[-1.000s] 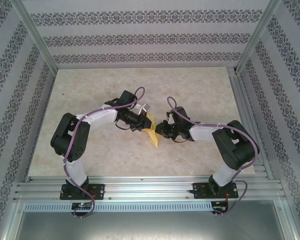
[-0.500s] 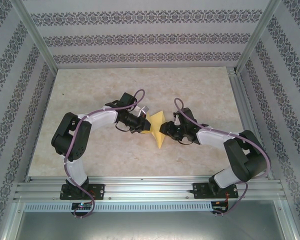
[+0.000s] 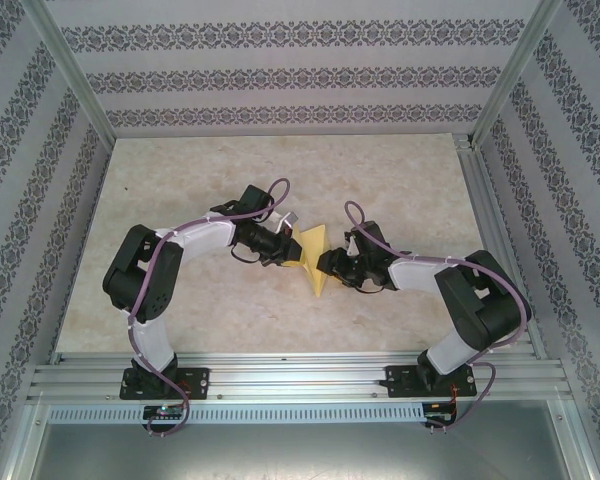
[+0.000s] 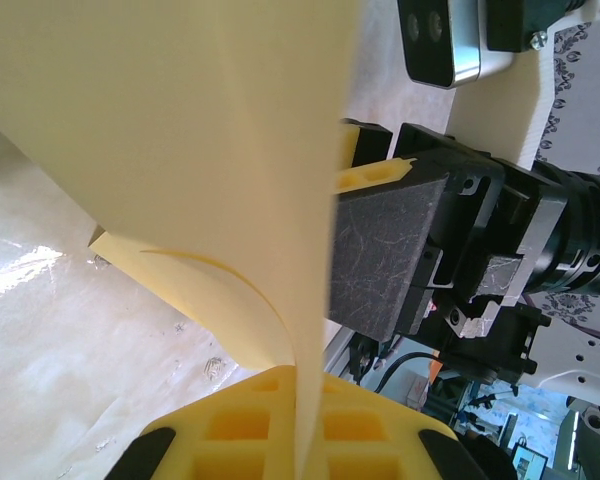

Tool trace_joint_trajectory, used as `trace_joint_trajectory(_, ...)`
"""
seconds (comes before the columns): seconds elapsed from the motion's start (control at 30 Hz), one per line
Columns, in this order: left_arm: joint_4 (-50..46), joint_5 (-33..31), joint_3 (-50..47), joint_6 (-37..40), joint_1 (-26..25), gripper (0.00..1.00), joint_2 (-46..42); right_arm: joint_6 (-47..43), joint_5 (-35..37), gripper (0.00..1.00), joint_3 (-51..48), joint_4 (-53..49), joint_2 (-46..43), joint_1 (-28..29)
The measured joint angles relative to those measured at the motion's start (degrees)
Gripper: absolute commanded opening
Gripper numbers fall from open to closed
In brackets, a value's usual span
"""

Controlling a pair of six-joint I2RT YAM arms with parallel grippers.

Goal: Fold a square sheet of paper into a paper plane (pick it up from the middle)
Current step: Fold the wing for the fifth time at the center of the table.

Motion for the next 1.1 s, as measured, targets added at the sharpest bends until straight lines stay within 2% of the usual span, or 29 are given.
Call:
trace_joint_trajectory(0.13,0.0,0.0,0.0,0.0,0.0,0.04,0.0,-0.2,0.0,0.49,0.8,-0.5,0.5,0.4)
trace_joint_trajectory(0.53,0.0,0.0,0.0,0.0,0.0,0.04,0.0,-5.2,8.7,0.54,5.3,-15.3,-4.4,1.1)
trace_joint_trajectory(0.77,0.0,0.0,0.0,0.0,0.0,0.04,0.0,-6.7,9.7,0.51,8.2,-17.5,-4.3,2.4)
trace_joint_trajectory(1.1,0.0,0.0,0.0,0.0,0.0,0.04,0.0,-7.2,9.2,0.47,11.0,-17.0,1.0,3.5)
